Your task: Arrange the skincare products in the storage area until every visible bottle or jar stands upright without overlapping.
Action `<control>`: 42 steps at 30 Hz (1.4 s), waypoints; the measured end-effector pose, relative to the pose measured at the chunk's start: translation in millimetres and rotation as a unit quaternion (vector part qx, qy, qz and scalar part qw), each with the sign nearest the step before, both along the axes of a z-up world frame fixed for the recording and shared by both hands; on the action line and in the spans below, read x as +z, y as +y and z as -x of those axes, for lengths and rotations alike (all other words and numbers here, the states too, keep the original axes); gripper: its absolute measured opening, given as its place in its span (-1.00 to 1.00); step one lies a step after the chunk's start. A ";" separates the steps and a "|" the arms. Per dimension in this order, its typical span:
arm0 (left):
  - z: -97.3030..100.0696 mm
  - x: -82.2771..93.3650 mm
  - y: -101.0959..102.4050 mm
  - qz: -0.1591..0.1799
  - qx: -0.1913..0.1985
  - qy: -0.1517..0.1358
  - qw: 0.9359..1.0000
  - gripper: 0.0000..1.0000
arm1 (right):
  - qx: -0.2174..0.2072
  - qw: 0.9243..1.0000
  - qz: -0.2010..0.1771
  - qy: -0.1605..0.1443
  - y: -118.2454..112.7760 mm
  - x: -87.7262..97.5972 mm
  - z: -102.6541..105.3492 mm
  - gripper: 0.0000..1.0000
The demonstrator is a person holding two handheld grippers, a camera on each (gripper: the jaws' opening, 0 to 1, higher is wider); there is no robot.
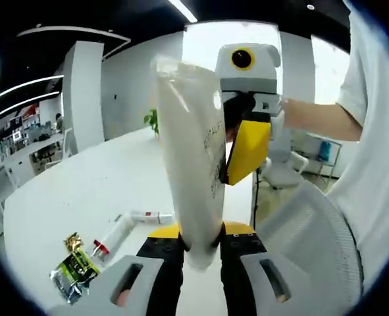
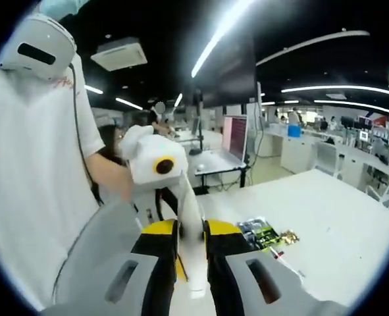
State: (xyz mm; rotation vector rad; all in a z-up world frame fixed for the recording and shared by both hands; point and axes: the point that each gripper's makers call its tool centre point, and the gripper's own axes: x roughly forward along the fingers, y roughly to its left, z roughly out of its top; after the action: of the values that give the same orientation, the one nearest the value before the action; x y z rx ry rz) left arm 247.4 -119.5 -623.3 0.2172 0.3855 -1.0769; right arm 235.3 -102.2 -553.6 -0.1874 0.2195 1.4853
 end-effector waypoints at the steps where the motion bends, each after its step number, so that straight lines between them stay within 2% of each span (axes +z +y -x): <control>1: 1.1 -1.4 -0.9 -0.011 -0.004 -0.005 1.000 -0.61 | -0.004 1.000 0.006 -0.004 -1.3 -0.7 -0.5 -0.66; 4: 1.7 -5.1 -4.1 -0.024 -0.007 -0.005 1.000 -0.60 | -0.003 0.999 0.031 -0.012 -1.6 -2.3 3.2 -0.62; 6: 2.7 -7.0 -11.3 -0.026 -0.005 0.003 1.000 -0.60 | 0.003 0.999 0.047 -0.009 -1.8 -5.2 7.6 -0.68; 7: 3.3 -7.8 -13.2 -0.026 -0.006 0.008 1.000 -0.60 | -0.006 0.997 0.069 -0.024 -5.0 -9.3 4.2 -0.71; 8: 4.7 -8.7 -15.5 -0.028 -0.010 0.004 1.000 -0.60 | -0.008 0.997 0.073 -0.026 -6.4 -9.9 4.1 -0.71; 9: 4.9 -10.2 -15.0 -0.030 -0.004 0.011 0.999 -0.60 | -0.012 0.996 0.081 -0.020 -9.3 -11.6 5.9 -0.71; 15: 5.2 -15.9 -25.4 -0.040 -0.008 0.007 0.999 -0.58 | -0.018 0.994 0.100 -0.046 -24.6 -16.7 6.2 -0.76; 20: 1.7 -26.5 -40.0 -0.048 -0.018 0.011 0.999 -0.57 | -0.017 0.993 0.110 -0.043 -39.0 -28.9 -0.4 -0.78; 23: -7.7 -40.0 -46.1 -0.050 -0.014 0.026 0.998 -0.57 | -0.027 0.993 0.112 -0.030 -45.5 -40.5 -8.1 -0.79; 24: -11.2 -46.5 -48.6 -0.048 -0.009 0.040 0.998 -0.57 | -0.031 0.993 0.113 -0.024 -48.2 -45.4 -11.1 -0.78; 28: -20.4 -61.4 -58.7 -0.058 0.000 0.047 0.997 -0.57 | -0.043 0.992 0.116 -0.011 -57.3 -61.2 -21.9 -0.78; 30: -25.2 -69.2 -62.0 -0.064 0.000 0.041 0.997 -0.57 | -0.048 0.990 0.135 -0.010 -62.4 -70.4 -26.2 -0.78; 36: -34.0 -94.5 -77.5 -0.077 -0.009 0.048 0.996 -0.57 | -0.047 0.982 0.181 -0.015 -69.8 -93.0 -31.1 -0.78; 42: -45.6 -119.1 -84.4 -0.081 -0.003 0.059 0.995 -0.57 | -0.058 0.979 0.195 -0.005 -79.0 -115.9 -42.9 -0.78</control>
State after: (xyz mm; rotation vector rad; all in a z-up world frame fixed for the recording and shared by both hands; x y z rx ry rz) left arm 292.9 -203.9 -742.4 0.2991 0.5797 -1.0680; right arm 278.2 -181.2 -669.5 -0.4890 0.5061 1.3145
